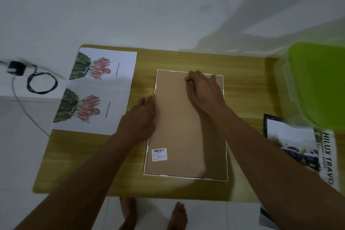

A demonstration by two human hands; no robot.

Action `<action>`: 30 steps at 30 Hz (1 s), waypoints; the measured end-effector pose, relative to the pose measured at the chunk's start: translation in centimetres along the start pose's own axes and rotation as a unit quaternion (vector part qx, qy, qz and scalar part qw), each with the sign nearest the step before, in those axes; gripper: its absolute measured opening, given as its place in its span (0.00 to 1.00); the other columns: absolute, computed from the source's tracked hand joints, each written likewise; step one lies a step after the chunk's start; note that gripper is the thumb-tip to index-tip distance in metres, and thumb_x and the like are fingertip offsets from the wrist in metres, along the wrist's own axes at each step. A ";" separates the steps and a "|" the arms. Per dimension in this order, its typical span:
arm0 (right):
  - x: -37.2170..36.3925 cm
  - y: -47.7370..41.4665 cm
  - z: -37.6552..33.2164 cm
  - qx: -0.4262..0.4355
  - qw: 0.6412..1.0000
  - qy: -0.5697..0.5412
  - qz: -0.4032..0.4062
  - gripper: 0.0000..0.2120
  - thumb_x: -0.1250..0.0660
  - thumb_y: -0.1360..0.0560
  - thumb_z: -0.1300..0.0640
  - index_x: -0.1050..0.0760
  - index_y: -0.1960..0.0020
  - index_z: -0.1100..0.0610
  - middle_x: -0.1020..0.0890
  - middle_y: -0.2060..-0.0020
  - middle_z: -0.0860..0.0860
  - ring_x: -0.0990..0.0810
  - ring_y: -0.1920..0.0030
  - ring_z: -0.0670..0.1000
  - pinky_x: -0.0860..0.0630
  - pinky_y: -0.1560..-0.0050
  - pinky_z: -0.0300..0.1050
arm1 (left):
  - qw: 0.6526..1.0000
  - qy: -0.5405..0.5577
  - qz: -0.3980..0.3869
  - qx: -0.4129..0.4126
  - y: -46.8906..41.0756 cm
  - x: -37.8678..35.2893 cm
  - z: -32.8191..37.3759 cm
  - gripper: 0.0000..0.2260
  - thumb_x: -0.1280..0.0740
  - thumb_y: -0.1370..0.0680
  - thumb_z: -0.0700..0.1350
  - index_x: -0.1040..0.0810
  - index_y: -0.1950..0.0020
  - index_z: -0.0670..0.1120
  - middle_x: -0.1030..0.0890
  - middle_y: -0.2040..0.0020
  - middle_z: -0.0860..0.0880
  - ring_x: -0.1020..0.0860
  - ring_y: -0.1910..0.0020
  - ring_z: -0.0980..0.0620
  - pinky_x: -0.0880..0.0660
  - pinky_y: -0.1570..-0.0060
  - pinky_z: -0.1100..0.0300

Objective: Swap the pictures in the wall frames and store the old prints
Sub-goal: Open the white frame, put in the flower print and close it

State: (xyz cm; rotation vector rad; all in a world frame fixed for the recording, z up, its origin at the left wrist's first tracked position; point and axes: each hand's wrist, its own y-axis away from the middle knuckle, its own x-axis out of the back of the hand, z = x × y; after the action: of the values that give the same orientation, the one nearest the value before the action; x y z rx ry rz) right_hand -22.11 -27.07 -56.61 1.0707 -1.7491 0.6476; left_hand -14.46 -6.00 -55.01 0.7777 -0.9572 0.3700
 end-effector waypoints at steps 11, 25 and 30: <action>-1.0 -0.1 0.7 0.010 1.000 -0.024 0.013 0.15 0.44 0.24 0.68 0.29 0.40 0.60 0.21 0.44 0.55 0.24 0.41 0.61 0.43 0.30 0.67 | 1.000 -0.002 0.004 -0.001 -0.2 0.1 0.7 0.30 0.43 0.18 0.53 0.53 0.21 0.47 0.43 0.21 0.48 0.48 0.22 0.47 0.38 0.30 0.43; -0.8 0.1 0.6 0.003 0.999 -0.037 0.016 0.16 0.44 0.24 0.69 0.31 0.38 0.61 0.22 0.41 0.55 0.25 0.40 0.61 0.52 0.26 0.66 | 0.999 0.032 0.024 0.025 -0.3 0.3 1.3 0.35 0.38 0.22 0.60 0.50 0.21 0.49 0.39 0.23 0.45 0.38 0.25 0.43 0.34 0.34 0.43; -0.3 0.5 0.2 0.006 0.999 -0.046 0.009 0.17 0.43 0.24 0.69 0.31 0.37 0.62 0.24 0.40 0.58 0.26 0.38 0.62 0.53 0.26 0.66 | 0.991 0.105 0.083 0.025 -0.3 0.1 1.4 0.34 0.30 0.26 0.55 0.40 0.25 0.50 0.31 0.28 0.49 0.36 0.28 0.46 0.34 0.35 0.46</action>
State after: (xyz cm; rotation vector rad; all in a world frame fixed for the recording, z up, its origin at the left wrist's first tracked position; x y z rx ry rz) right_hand -22.61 -26.90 -56.99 1.1085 -1.8381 0.6292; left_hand -15.10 -7.25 -54.59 0.6908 -0.8187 0.6097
